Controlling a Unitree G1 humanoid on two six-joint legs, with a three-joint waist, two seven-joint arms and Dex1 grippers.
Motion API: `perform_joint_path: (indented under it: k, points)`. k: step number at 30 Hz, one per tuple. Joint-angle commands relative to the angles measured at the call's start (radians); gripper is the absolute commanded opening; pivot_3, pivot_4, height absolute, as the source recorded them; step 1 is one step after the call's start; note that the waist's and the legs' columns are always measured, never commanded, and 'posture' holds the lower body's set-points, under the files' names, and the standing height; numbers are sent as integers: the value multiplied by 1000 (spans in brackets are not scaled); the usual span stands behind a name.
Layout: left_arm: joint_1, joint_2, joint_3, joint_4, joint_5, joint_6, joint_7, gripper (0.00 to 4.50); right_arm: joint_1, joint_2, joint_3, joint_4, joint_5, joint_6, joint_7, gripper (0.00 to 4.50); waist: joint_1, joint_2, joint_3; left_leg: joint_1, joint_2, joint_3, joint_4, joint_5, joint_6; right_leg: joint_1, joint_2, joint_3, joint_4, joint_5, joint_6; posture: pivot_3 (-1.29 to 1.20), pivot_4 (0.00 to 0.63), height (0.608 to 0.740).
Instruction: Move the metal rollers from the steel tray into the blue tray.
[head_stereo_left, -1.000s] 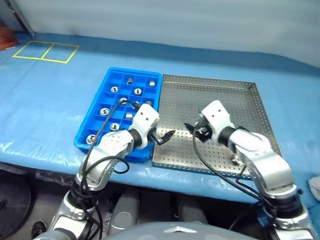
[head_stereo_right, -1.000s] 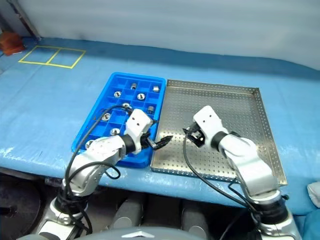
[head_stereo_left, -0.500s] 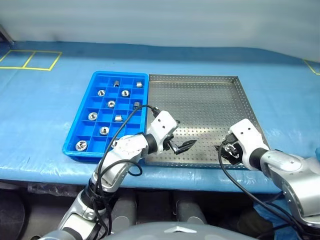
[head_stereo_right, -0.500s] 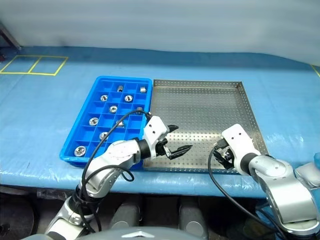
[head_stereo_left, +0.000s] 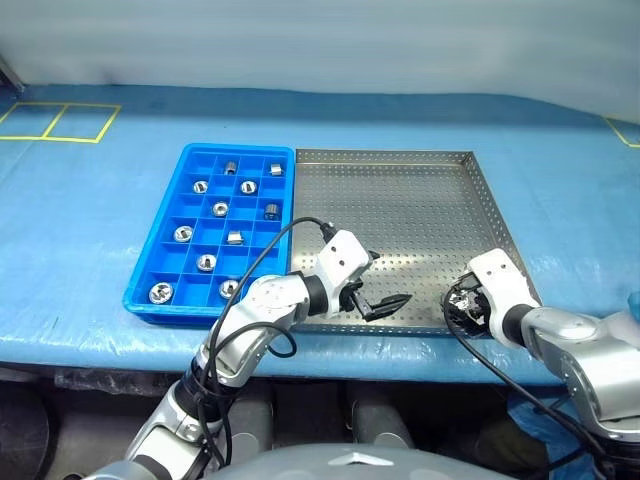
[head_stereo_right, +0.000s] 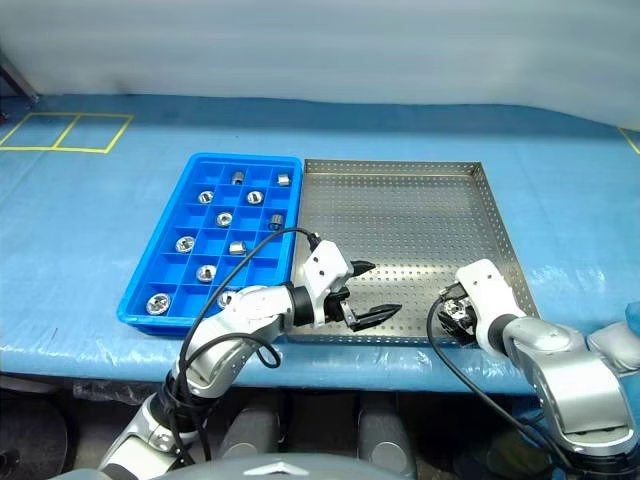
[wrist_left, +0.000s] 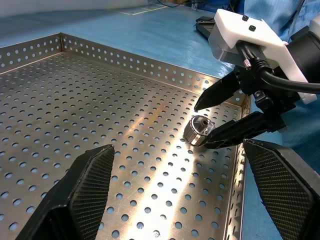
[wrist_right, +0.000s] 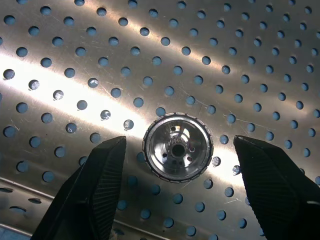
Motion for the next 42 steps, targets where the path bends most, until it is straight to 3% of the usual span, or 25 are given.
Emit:
perform_joint_path:
  k: [1,6,7,14,20,26,32,42]
  points:
    - [-3,-12,2,-23,-5,-7,7,4500,-13,3,4,9,-2,-25,-11,3258,0,0,0,0,0,0,0,0,0,0,0,0,0,0,0,57,150,740]
    - [-2,-9,3,-23,-2,-2,15,4500,-30,10,26,26,2,-45,-13,1740,0,0,0,0,0,0,0,0,0,0,0,0,0,0,0,65,150,740]
    - [-1,-8,4,-23,-3,-1,16,4500,-33,12,29,24,1,-49,-14,1701,0,0,0,0,0,0,0,0,0,0,0,0,0,0,0,65,150,740]
    - [11,4,17,-31,5,6,38,4500,-53,47,45,0,7,-84,-23,1702,0,0,0,0,0,0,0,0,0,0,0,0,0,0,0,74,150,740]
    - [47,34,112,-105,8,34,105,4500,-158,129,122,-26,20,-191,-27,1702,-2,0,0,1,0,0,0,0,0,0,1,0,2,0,0,118,150,740]
    - [109,84,233,-254,40,126,226,4500,-304,290,284,90,29,-303,-19,1702,12,0,0,2,1,-1,-2,0,0,0,1,0,2,0,0,237,150,740]
    - [143,152,328,-358,105,214,328,4500,-390,374,418,256,-4,-444,19,1702,59,0,0,1,0,-1,-2,0,0,0,1,-1,1,0,0,330,150,740]
    - [215,192,425,-415,130,261,375,4500,-501,463,502,457,-50,-583,71,1702,110,0,0,3,1,-1,-4,0,0,0,1,-1,2,0,-1,406,150,740]
